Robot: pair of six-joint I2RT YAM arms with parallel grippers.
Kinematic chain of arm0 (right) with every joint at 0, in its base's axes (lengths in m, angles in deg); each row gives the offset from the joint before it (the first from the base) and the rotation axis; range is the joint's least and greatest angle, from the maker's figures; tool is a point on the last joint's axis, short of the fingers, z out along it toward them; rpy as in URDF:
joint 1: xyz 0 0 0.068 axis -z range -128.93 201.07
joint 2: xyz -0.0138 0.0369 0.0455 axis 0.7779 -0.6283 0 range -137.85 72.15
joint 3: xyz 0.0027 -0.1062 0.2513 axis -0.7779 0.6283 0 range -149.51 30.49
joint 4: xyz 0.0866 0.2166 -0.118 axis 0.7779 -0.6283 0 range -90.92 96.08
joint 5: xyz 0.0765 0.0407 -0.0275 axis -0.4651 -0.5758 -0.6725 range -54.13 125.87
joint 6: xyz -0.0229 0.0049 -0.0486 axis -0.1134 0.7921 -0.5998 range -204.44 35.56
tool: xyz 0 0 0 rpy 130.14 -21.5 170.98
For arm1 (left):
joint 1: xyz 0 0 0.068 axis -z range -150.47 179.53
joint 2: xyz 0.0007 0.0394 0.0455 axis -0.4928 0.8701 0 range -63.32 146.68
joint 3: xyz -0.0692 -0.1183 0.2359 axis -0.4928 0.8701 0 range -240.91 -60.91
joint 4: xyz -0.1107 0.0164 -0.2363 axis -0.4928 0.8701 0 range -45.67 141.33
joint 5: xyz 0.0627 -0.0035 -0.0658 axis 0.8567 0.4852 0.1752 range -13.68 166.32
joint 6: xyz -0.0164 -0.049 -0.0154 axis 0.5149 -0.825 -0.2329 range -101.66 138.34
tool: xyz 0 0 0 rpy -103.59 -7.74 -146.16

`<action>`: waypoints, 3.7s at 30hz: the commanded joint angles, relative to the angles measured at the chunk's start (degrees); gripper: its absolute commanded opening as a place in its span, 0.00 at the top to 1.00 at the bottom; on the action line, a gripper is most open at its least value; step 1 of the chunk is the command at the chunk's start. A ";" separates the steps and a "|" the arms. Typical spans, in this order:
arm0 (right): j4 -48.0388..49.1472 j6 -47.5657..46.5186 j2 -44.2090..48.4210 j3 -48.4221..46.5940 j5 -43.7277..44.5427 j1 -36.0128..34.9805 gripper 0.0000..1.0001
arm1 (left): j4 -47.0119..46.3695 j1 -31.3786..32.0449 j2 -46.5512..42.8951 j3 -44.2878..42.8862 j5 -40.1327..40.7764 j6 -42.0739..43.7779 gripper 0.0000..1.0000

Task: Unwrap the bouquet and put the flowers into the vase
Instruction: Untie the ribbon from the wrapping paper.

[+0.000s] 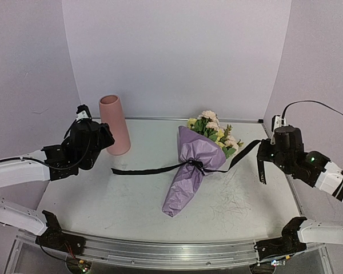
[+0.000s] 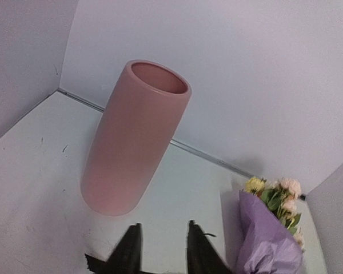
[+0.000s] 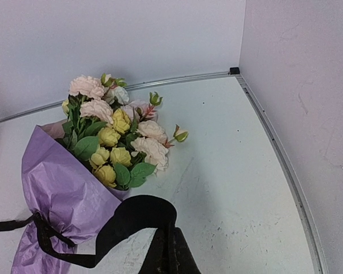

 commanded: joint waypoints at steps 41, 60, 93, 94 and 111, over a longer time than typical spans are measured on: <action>-6.73 -1.00 -7.40 -4.85 -11.69 0.17 1.00 | 19.88 -1.62 57.92 -40.96 -40.46 43.68 0.05; -5.71 1.03 -11.57 -5.59 -8.78 0.16 1.00 | 19.00 -1.73 59.75 -42.49 -27.96 33.44 1.00; -17.47 15.49 -2.62 -3.55 6.80 0.25 0.94 | 20.39 -1.73 32.40 -22.51 -18.78 14.34 0.97; -17.46 15.33 -3.18 -3.70 6.43 0.25 0.93 | 20.44 -1.73 32.34 -22.57 -18.66 14.46 0.96; -6.76 3.61 -10.10 -3.54 -17.42 0.24 0.11 | 19.71 -1.23 33.33 -27.08 -38.87 17.91 0.23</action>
